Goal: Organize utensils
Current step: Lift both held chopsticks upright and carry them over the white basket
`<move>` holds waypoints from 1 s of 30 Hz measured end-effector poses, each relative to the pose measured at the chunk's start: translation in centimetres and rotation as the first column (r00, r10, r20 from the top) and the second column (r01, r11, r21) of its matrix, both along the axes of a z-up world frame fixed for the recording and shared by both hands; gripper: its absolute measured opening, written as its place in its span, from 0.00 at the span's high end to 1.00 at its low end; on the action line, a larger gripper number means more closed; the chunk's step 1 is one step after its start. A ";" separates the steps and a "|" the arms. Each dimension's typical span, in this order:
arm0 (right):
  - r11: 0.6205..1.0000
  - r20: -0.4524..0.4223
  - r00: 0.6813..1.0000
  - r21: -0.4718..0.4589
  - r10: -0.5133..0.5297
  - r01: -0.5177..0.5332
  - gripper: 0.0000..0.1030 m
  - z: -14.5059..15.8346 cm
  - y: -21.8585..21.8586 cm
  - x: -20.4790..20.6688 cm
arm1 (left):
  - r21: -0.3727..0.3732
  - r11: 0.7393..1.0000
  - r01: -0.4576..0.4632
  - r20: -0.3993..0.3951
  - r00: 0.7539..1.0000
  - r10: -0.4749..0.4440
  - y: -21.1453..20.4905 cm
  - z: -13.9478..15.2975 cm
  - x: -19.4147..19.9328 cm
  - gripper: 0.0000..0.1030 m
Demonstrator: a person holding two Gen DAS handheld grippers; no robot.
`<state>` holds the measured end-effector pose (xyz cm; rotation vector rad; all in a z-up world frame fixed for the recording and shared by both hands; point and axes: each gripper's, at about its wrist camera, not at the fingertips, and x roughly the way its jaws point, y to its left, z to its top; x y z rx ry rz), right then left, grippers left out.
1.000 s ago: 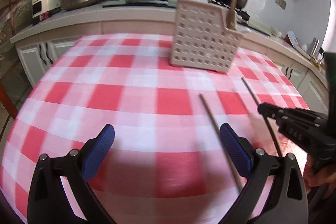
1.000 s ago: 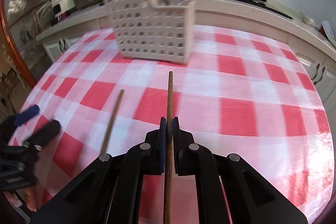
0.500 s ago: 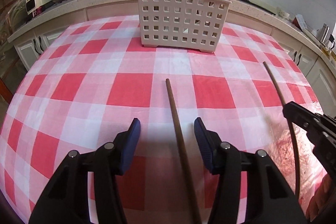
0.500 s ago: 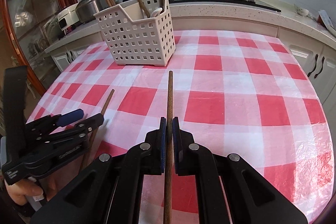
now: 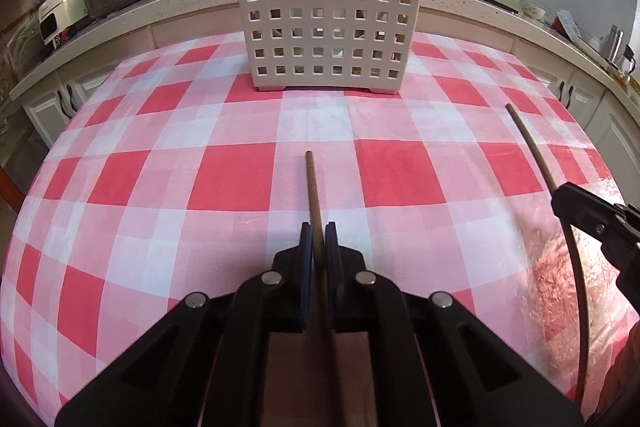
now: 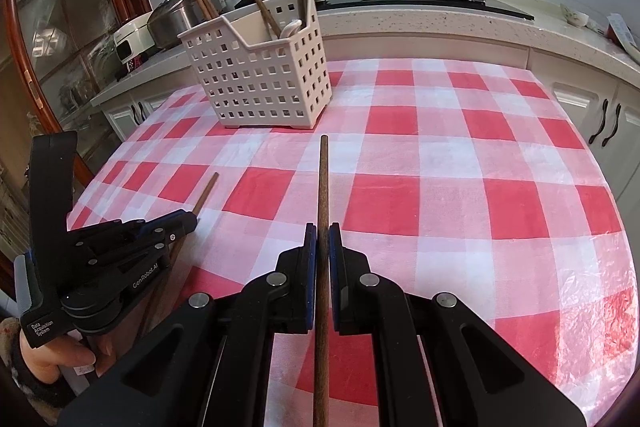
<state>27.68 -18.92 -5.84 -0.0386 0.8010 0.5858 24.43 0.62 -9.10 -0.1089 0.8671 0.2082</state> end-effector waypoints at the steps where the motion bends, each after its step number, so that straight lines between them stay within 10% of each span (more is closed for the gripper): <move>1: 1.000 0.001 1.000 -0.002 0.002 -0.002 0.94 0.0 0.2 -0.1 | -0.001 1.000 0.001 0.005 1.000 -0.001 0.1 0.1 -0.1 0.94; 30: 0.997 0.262 0.962 0.017 0.072 -0.080 0.94 11.1 6.1 -5.0 | 0.050 0.995 0.090 0.400 0.911 -0.102 3.3 14.9 -8.2 0.94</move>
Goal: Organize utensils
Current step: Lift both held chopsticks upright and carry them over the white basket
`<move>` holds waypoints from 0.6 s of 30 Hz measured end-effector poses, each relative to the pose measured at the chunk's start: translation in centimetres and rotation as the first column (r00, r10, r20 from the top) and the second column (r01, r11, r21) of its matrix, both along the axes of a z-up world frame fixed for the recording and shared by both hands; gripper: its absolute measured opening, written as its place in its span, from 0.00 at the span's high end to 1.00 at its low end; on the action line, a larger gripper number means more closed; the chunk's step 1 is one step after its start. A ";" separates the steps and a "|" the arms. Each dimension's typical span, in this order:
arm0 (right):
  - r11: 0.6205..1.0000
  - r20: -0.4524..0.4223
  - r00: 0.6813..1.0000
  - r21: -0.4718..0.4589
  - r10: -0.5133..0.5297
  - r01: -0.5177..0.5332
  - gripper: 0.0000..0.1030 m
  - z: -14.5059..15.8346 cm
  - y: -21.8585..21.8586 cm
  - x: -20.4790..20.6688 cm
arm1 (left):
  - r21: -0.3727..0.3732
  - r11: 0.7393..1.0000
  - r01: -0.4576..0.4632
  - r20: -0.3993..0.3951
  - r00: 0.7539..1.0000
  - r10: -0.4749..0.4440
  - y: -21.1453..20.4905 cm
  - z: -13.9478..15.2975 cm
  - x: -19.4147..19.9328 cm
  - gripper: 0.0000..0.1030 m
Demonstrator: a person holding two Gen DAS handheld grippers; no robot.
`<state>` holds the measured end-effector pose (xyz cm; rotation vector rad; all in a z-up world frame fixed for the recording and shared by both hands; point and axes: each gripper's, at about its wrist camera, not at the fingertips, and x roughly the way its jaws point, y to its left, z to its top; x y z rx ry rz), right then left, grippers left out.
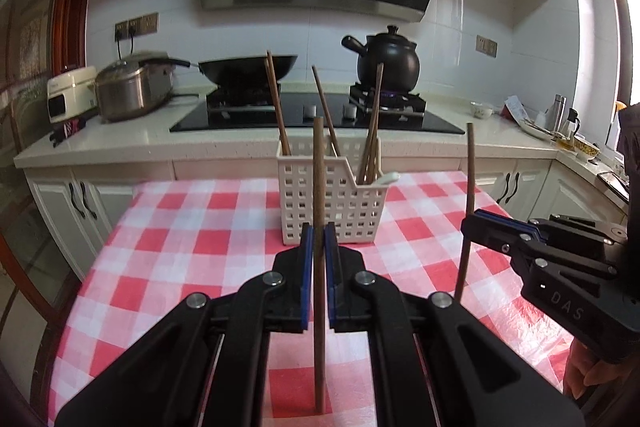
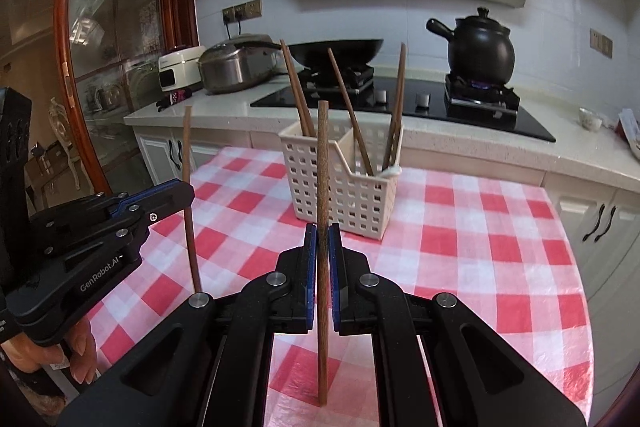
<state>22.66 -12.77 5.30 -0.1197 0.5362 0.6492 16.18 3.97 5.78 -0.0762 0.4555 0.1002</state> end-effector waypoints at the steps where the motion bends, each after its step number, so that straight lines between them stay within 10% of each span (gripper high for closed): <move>1: 1.000 0.008 1.000 -0.001 -0.001 0.001 0.94 0.3 0.1 -0.2 | 0.001 1.000 0.002 0.004 1.000 -0.002 0.0 0.2 -0.2 0.94; 18: 1.000 0.114 0.993 0.004 0.003 -0.004 0.94 4.2 0.8 -0.8 | 0.037 0.999 0.039 0.082 0.996 -0.042 0.5 3.6 -0.4 0.94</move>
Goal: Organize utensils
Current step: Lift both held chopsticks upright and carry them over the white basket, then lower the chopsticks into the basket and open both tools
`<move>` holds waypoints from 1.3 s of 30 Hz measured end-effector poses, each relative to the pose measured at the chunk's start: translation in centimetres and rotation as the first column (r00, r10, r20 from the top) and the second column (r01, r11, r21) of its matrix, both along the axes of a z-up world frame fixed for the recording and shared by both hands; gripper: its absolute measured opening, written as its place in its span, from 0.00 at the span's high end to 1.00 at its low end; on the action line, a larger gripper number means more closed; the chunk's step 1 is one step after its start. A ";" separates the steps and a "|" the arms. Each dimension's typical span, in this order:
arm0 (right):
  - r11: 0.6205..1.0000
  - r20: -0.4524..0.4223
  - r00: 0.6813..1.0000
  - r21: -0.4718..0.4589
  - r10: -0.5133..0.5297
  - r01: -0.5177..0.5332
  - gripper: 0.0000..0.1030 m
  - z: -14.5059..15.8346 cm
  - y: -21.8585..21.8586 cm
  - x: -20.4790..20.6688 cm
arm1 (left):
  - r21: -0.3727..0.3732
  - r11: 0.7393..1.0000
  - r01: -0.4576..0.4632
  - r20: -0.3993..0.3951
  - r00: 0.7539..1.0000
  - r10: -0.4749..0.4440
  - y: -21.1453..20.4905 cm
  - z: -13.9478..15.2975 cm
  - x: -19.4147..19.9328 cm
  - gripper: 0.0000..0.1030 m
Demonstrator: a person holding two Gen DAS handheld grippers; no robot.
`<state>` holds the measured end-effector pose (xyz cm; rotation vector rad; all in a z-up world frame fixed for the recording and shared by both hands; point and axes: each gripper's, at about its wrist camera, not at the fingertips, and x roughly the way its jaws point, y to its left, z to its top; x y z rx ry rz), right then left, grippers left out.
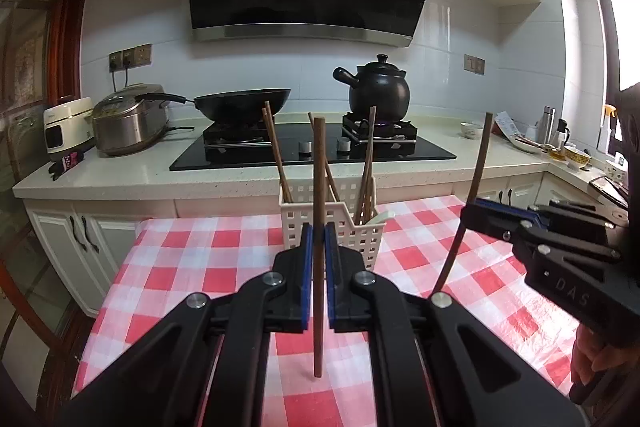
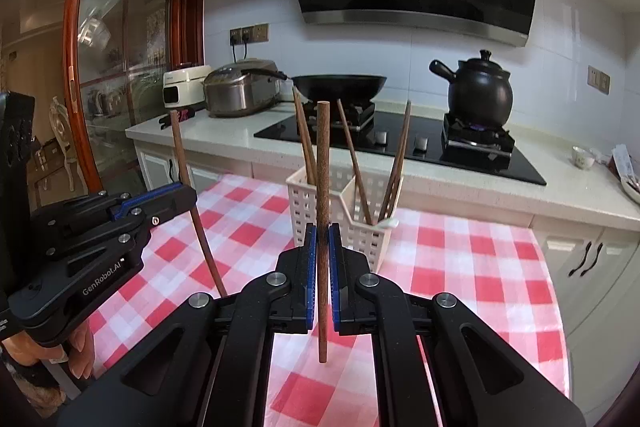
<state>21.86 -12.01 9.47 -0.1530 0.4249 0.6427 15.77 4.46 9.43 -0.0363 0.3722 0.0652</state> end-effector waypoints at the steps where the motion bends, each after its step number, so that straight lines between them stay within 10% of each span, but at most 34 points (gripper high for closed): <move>1: 1.000 0.007 1.000 0.000 0.001 -0.001 0.94 0.3 0.1 0.2 | 0.005 1.000 0.001 0.003 1.000 -0.001 0.1 0.3 0.2 0.94; 25: 1.000 0.111 0.994 0.023 -0.013 0.010 0.94 7.6 3.3 9.8 | 0.054 0.998 -0.028 0.168 0.986 0.019 1.8 11.2 9.9 0.94; 39: 1.000 0.037 0.999 0.003 -0.014 0.014 0.94 5.0 6.0 17.7 | 0.009 0.999 -0.043 0.122 0.992 0.041 4.1 9.3 19.2 0.94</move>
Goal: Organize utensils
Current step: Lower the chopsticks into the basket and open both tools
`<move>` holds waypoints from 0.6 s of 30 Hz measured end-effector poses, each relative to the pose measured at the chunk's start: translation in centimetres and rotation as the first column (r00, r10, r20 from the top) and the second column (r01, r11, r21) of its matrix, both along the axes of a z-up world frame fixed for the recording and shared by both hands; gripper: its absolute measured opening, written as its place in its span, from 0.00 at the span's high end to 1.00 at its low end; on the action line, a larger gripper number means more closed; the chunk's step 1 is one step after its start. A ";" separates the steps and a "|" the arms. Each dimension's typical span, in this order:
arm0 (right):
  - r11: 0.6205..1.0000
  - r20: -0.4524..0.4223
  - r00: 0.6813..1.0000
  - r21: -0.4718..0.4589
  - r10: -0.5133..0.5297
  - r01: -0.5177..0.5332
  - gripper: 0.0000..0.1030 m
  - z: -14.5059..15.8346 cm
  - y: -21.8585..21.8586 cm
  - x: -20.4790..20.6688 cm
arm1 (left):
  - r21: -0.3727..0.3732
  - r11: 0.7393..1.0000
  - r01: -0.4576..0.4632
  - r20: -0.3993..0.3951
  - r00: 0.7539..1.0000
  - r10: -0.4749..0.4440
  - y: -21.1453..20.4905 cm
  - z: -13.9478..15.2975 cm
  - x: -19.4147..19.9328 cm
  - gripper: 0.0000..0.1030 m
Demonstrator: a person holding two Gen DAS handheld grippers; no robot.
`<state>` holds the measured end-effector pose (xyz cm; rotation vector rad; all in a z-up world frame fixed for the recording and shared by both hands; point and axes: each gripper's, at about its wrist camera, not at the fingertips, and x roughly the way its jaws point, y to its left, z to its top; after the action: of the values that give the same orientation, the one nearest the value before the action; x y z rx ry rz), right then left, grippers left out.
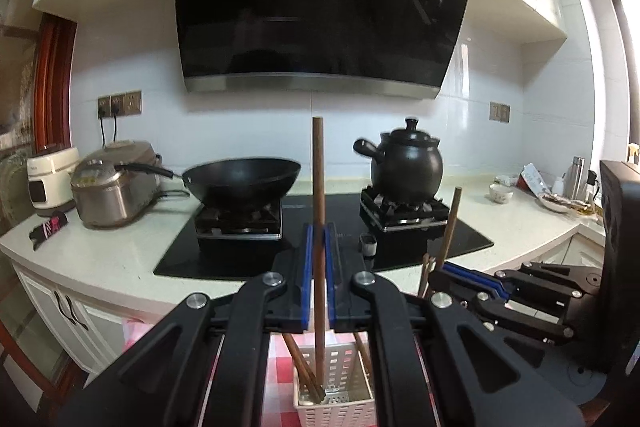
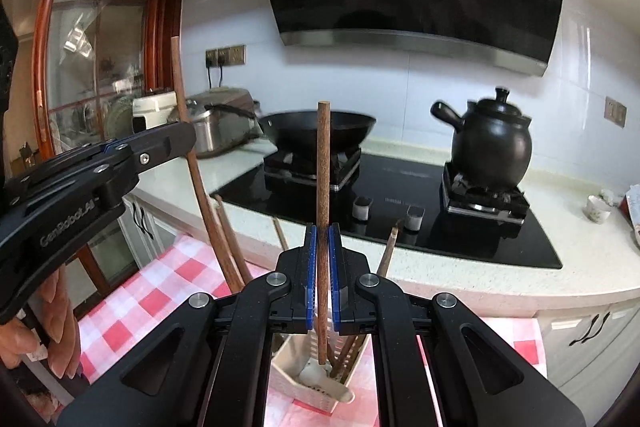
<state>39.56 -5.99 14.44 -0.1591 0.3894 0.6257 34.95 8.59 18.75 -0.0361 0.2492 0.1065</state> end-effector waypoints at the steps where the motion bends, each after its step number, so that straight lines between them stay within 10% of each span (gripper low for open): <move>1: 1.000 -0.012 1.000 -0.006 0.001 -0.001 0.94 -0.5 0.2 0.5 | -0.003 1.000 0.001 -0.011 1.000 -0.001 0.1 -0.6 0.4 0.94; 18: 0.999 -0.165 0.986 -0.053 -0.019 0.010 0.91 -6.3 0.3 3.9 | -0.044 0.997 -0.058 -0.176 0.983 0.050 2.1 -9.3 3.3 0.90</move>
<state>43.43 -5.64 8.18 -0.1539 0.5670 0.6169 38.21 10.66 9.41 -0.0831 0.4262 0.1579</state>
